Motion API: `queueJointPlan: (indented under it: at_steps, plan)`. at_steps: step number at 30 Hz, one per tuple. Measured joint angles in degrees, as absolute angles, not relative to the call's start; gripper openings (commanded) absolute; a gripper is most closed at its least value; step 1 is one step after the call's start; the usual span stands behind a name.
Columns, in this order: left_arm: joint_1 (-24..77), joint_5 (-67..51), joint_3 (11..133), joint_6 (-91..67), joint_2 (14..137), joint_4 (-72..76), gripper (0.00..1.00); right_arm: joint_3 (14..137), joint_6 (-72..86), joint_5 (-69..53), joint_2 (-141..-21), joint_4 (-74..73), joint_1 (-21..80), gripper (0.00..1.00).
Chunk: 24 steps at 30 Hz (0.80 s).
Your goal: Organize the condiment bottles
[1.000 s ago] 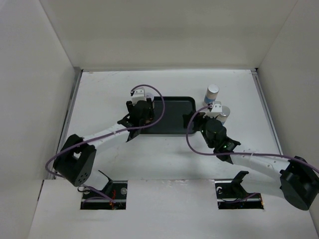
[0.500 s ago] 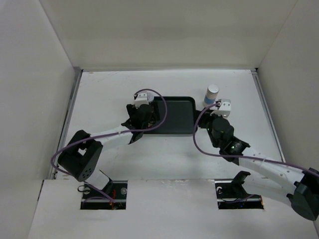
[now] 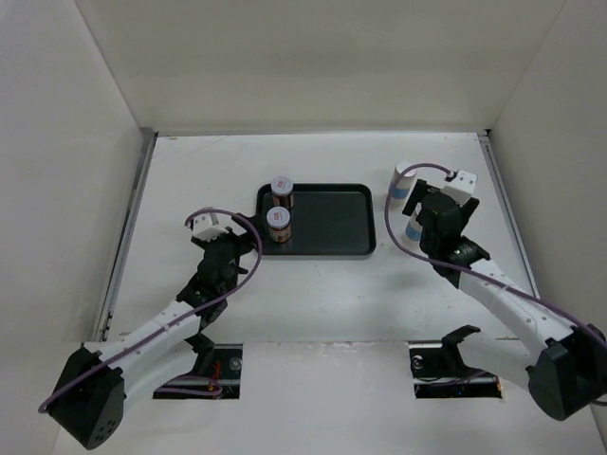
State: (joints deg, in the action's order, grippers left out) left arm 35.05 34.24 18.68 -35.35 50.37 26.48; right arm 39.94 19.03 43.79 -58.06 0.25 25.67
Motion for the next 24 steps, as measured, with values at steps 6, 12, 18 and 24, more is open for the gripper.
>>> queueJointPlan:
  at_steps: [6,12,18,24]
  plan:
    - [28.67,32.73,11.03,-42.52,46.72,26.17,1.0,39.94,20.45,38.7,-65.63,-1.56,20.97,1.0]
    - [27.22,28.82,10.57,-46.33,52.03,28.14,1.0,39.99,22.72,33.74,-70.52,-1.45,18.5,0.67]
    - [26.09,26.2,10.44,-47.86,53.67,28.75,1.0,40.29,22.76,34.06,-70.41,-1.69,19.33,0.47]
    - [25.52,25.63,10.33,-48.45,53.8,29.91,1.0,44.05,19.22,38.59,-65.25,-5.28,28.62,0.47]
